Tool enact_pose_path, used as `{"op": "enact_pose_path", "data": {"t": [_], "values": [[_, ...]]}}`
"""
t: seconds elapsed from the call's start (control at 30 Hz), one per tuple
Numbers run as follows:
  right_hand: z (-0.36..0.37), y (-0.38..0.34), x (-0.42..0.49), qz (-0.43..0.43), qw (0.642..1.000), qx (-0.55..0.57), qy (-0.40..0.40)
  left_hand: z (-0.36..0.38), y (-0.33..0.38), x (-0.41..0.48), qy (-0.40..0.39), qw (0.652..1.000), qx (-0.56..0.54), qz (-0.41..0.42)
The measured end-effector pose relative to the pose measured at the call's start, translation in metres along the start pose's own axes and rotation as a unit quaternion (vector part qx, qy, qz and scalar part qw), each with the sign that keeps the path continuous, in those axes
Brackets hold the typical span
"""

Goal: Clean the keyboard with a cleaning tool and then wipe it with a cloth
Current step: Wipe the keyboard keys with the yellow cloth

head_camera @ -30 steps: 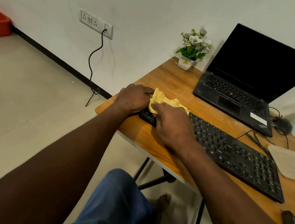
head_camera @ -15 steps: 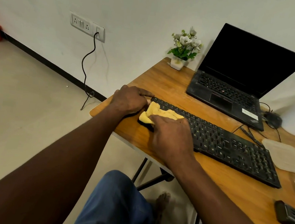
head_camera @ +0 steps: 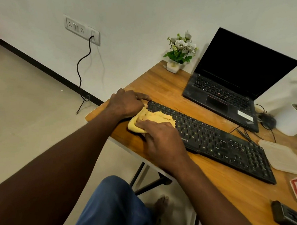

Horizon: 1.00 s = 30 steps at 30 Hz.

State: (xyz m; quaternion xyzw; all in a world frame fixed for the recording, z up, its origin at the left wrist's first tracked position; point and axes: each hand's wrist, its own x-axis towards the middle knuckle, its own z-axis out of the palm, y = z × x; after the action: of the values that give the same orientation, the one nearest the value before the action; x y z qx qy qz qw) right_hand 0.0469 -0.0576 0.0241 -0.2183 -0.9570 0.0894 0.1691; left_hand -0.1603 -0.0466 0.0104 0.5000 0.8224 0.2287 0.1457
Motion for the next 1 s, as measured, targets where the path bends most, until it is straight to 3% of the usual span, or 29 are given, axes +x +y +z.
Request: {"op": "enact_pose_path", "data": {"t": [0.07, 0.13, 0.17, 0.23, 0.27, 0.33, 0.4, 0.5, 0.57, 0.77, 1.0], "values": [[-0.015, 0.013, -0.013, -0.003, 1.0, 0.026, -0.006, 0.0, 0.001, -0.001, 0.003, 1.0, -0.004, -0.001], [-0.029, 0.027, -0.017, 0.08, 0.99, 0.113, 0.03, 0.001, -0.001, -0.002, 0.01, 1.0, -0.003, 0.005], [-0.037, 0.032, -0.014, 0.153, 0.968, 0.189, 0.07, 0.001, -0.002, -0.002, 0.01, 1.0, -0.004, 0.008], [-0.051, 0.045, -0.001, 0.282, 0.887, 0.32, 0.175, 0.002, -0.003, -0.002, 0.009, 1.0, -0.005, 0.013], [-0.057, 0.051, 0.008, 0.314, 0.861, 0.332, 0.224, 0.003, -0.003, -0.002, 0.008, 1.0, -0.003, 0.013], [-0.059, 0.057, 0.028, 0.314, 0.871, 0.267, 0.267, 0.003, -0.004, -0.001, 0.004, 1.0, -0.001, 0.011], [-0.047, 0.055, 0.048, 0.264, 0.921, 0.175, 0.228, 0.004, -0.005, -0.001, 0.004, 1.0, 0.002, 0.01], [-0.019, 0.044, 0.066, 0.203, 0.976, 0.048, 0.066, 0.006, -0.005, 0.0, 0.013, 1.0, 0.014, 0.015], [-0.006, 0.031, 0.064, 0.183, 0.983, -0.001, 0.023, 0.007, -0.006, 0.0, 0.021, 0.999, 0.02, 0.018], [-0.003, -0.002, 0.029, 0.123, 0.992, -0.02, 0.01, 0.006, -0.005, 0.001, 0.017, 1.0, 0.003, 0.006], [-0.04, 0.014, -0.011, 0.037, 0.988, -0.068, -0.132, 0.003, -0.002, -0.005, 0.011, 1.0, 0.008, 0.016]]}}
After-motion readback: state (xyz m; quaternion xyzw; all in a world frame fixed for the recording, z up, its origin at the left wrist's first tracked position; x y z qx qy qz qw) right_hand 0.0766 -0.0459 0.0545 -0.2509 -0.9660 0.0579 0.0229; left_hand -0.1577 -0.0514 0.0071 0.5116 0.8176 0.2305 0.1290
